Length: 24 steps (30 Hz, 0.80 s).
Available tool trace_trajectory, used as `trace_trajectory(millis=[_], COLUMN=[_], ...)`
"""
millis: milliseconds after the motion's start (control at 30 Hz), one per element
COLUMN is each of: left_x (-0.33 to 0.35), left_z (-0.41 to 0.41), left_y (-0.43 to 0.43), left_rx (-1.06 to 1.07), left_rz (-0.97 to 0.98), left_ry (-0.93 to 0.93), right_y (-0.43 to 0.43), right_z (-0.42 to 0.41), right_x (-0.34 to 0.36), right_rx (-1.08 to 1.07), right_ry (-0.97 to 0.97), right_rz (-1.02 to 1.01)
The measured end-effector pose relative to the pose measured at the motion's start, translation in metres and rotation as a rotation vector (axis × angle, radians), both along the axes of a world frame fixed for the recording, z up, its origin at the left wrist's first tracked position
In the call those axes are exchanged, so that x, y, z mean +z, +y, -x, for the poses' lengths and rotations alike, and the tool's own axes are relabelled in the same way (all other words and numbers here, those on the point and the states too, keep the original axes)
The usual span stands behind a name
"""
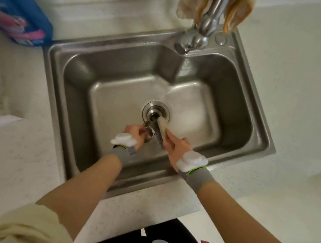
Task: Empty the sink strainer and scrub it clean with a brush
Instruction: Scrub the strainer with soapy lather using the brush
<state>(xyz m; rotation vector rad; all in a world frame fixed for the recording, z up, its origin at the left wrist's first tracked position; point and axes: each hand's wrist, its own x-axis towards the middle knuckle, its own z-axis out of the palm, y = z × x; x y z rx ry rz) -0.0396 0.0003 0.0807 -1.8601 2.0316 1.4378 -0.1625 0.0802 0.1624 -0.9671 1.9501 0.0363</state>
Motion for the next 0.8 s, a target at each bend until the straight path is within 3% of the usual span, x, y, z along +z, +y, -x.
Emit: trace_trajectory(millis=[100,200,367,467,600,700,800], left_x=[0.027,0.042,0.065,0.079,0.088,0.094,0.093], left_z=[0.013,0.017,0.015,0.021,0.027,0.036,0.037], left_y=[0.017,0.024,0.017,0.013,0.012,0.019,0.019], left_rx=[0.153,0.168,0.223,0.258,0.237,0.211,0.206], left_rz=[0.008,0.088,0.182,0.224,0.277,0.314,0.326], left_ry=[0.138,0.173,0.272,0.267,0.246,0.25,0.202], right_y=[0.004,-0.007,-0.007,-0.021,-0.01,-0.022,-0.006], right_z=[-0.007,0.01,0.01,0.028,0.023,0.044,0.037], right_x=[0.018,0.027,0.064,0.077,0.088,0.085,0.089], right_rx=[0.199,0.173,0.328,0.246,0.339,0.243,0.329], right_ry=[0.139,0.123,0.1,0.11,0.132,0.15,0.161], right_rz=[0.022,0.054,0.152,0.217,0.233,0.245,0.224])
